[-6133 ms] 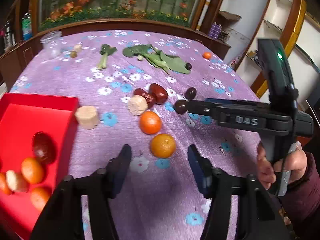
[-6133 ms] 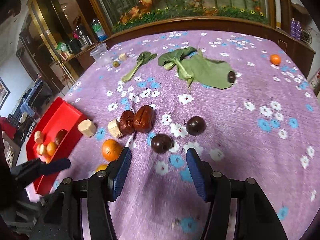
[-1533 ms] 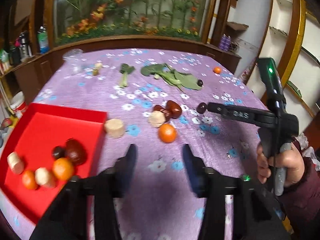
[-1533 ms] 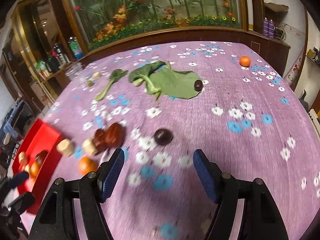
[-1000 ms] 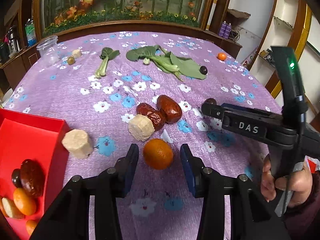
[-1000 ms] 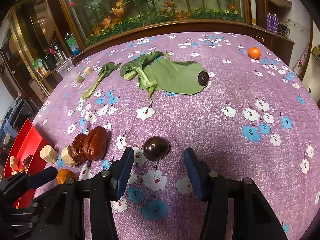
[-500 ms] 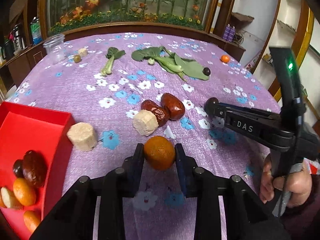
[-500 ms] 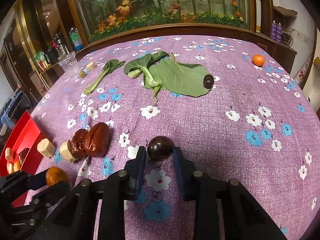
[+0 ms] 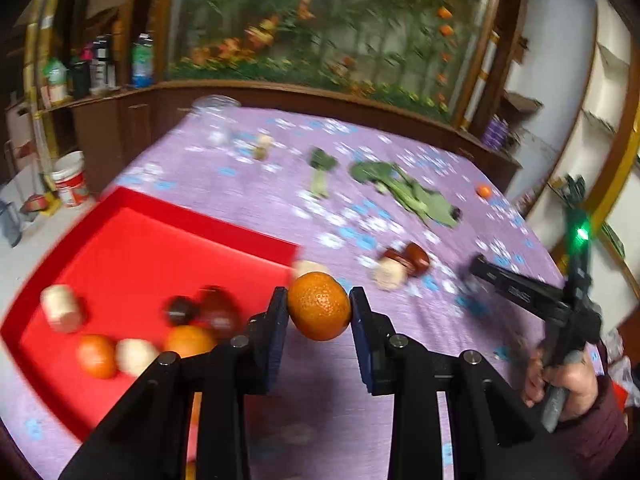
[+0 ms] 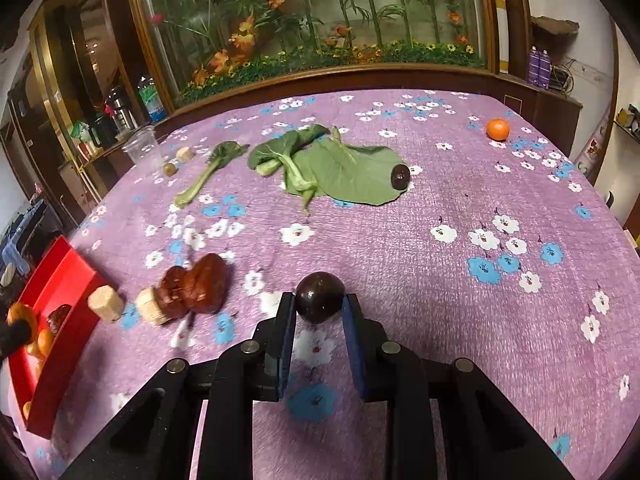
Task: Organize fruits
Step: 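Carry the orange and dark plum into the red tray and release both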
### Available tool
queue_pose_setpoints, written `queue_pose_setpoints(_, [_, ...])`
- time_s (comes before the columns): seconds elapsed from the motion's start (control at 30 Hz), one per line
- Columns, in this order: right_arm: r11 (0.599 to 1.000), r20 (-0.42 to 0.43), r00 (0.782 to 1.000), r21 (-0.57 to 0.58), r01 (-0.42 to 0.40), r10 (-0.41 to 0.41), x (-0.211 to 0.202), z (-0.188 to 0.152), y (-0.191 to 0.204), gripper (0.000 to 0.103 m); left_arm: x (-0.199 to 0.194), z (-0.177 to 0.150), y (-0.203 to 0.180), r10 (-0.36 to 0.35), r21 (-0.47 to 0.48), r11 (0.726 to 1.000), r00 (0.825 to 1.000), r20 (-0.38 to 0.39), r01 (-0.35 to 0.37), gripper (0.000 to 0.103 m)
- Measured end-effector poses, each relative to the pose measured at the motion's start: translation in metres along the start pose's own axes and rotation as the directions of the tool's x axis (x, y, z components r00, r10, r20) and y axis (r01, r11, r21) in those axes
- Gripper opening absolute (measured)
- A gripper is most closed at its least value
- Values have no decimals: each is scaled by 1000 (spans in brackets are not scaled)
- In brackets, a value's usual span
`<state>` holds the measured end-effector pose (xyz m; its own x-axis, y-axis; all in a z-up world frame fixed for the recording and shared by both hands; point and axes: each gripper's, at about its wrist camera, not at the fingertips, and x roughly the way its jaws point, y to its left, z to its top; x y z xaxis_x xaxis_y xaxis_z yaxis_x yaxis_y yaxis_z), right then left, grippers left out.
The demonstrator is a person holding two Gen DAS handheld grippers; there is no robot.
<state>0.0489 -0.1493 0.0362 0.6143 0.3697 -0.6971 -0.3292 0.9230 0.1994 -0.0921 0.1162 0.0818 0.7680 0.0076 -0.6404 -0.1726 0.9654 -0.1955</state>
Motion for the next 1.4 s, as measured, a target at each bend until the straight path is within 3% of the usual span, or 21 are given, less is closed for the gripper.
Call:
queue_pose_setpoints(0.27, [989,-18,989,-27,-149,148,-35,-6,54,26,-47,0,76,141,-119,984,987,75,-132,30])
queue_pose_setpoints(0.5, [957,-73,964,-120,-263,255,-42,-8,130,26,-49,-15,107,245,-127,963,968,43,-238,30])
queue_pose_setpoints(0.8, [893,-182,935,-285,-347,305,-24,-29,237,26,-38,-32,134,227,-155,962,974,-5,-225,30])
queue_pose_setpoints(1.1, [865,-277,902,-293,-408,332,21,-23,300,27,-36,-42,150,210,-214,955,978,-14,-208,31])
queue_pose_setpoints(1.2, [864,-304,893,-280,-418,333,37,-22,312,27,-42,-39,160,212,-245,948,977,5,-204,44])
queue_pose_setpoints(1.4, [857,-318,889,-295,-423,329,52,-24,328,31,-58,-37,173,224,-280,938,974,41,-204,52])
